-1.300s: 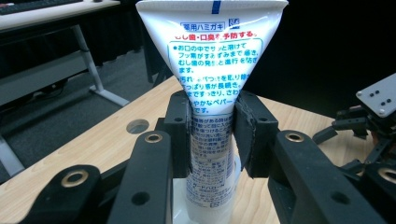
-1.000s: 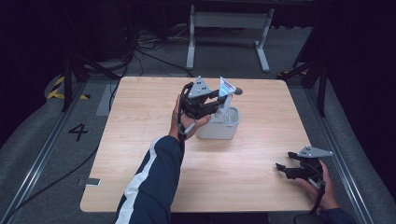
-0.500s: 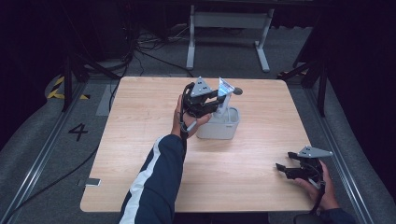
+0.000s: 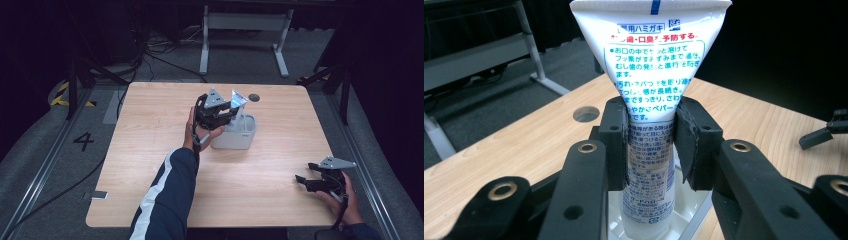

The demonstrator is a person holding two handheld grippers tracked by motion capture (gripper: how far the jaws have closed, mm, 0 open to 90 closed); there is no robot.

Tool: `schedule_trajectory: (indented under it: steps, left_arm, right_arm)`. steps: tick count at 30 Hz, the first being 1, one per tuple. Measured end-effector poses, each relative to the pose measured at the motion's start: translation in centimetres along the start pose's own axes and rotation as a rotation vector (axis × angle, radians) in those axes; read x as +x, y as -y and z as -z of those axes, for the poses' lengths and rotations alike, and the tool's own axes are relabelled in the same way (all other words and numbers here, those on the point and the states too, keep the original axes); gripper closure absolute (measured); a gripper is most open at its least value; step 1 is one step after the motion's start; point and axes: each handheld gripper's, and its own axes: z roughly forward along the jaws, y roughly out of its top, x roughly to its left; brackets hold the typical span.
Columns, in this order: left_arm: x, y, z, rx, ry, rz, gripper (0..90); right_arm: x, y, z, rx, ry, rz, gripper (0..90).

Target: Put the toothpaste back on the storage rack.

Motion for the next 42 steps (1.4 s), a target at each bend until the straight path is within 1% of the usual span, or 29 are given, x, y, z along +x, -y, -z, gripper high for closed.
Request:
schedule_trajectory:
  steps: [2, 5, 7, 8, 9, 10, 12, 14, 15, 17, 19, 21, 26, 30, 33, 34, 37, 38, 39, 40, 42]
  left_arm:
    - [0.1, 0.5, -0.2, 0.003, 0.001, 0.005, 68.6]
    - [0.0, 0.7, -0.3, 0.010, 0.001, 0.009, 68.5]
    - [0.1, 1.0, -0.4, 0.019, 0.003, -0.003, 68.5]
    - [0.0, 1.1, -0.4, 0.022, 0.007, 0.007, 68.5]
    - [0.0, 1.1, -0.4, 0.026, 0.005, -0.004, 68.4]
    - [0.0, 1.1, -0.4, 0.027, 0.006, -0.004, 68.4]
    - [0.0, 1.2, -0.4, 0.029, 0.012, 0.006, 68.4]
    - [0.0, 1.2, -0.4, 0.036, 0.011, -0.006, 68.3]
    - [-0.1, 1.3, -0.4, 0.045, 0.011, -0.007, 68.3]
    - [-0.1, 1.4, -0.4, 0.043, 0.013, -0.002, 68.3]
    - [0.0, 1.4, -0.4, 0.053, 0.021, -0.014, 68.3]
    - [0.0, 1.5, -0.5, 0.059, 0.017, -0.019, 68.2]
    - [0.0, 1.7, -0.6, 0.075, 0.015, -0.015, 68.1]
    - [0.1, 1.7, -0.6, 0.086, 0.017, -0.030, 68.0]
    - [0.1, 1.8, -0.7, 0.091, 0.015, -0.030, 67.8]
    - [0.1, 1.9, -0.7, 0.103, 0.016, -0.025, 67.8]
    - [0.1, 1.9, -0.8, 0.110, 0.013, -0.025, 67.7]
    - [0.1, 2.0, -0.8, 0.116, 0.015, -0.031, 67.7]
    - [0.1, 2.0, -0.9, 0.120, 0.016, -0.029, 67.6]
    - [0.1, 2.1, -1.0, 0.135, 0.016, -0.035, 67.6]
    - [0.1, 2.1, -1.1, 0.137, 0.013, -0.043, 67.6]
  right_arm:
    - [0.0, 0.0, 0.0, 0.000, -0.001, 0.000, 24.1]
    - [0.0, 0.0, 0.0, -0.001, 0.000, 0.000, 24.0]
    - [0.0, 0.0, 0.0, 0.000, 0.000, 0.001, 24.0]
    - [0.0, 0.0, 0.0, 0.000, 0.000, 0.000, 24.0]
    - [0.0, 0.0, 0.0, 0.000, 0.000, 0.001, 24.0]
    - [0.0, 0.0, 0.0, 0.000, 0.000, 0.000, 24.0]
    - [0.0, 0.0, 0.0, 0.000, 0.000, 0.001, 24.0]
    - [0.0, 0.0, 0.0, -0.001, 0.000, 0.000, 24.1]
    - [0.0, 0.0, 0.0, -0.001, 0.000, 0.000, 24.0]
    - [0.0, 0.0, 0.0, 0.000, -0.001, 0.000, 24.0]
    - [0.0, 0.0, 0.0, 0.000, 0.000, 0.000, 24.0]
    - [0.0, 0.0, 0.0, -0.001, 0.000, 0.000, 24.0]
    - [0.0, 0.0, 0.0, 0.000, 0.000, 0.000, 24.0]
    - [0.0, 0.0, 0.0, 0.000, 0.000, 0.001, 24.0]
    - [0.0, 0.0, 0.0, 0.000, 0.000, 0.000, 24.0]
    - [0.0, 0.0, 0.0, 0.000, 0.000, 0.000, 24.0]
    - [0.0, 0.0, 0.0, 0.000, 0.000, 0.001, 24.0]
    - [0.0, 0.0, 0.0, 0.000, 0.000, 0.000, 24.0]
    - [0.0, 0.0, 0.0, 0.000, 0.000, 0.001, 24.0]
    - [0.0, 0.0, 0.0, 0.000, 0.000, 0.000, 24.0]
    - [0.0, 0.0, 0.0, 0.000, 0.000, 0.001, 24.0]
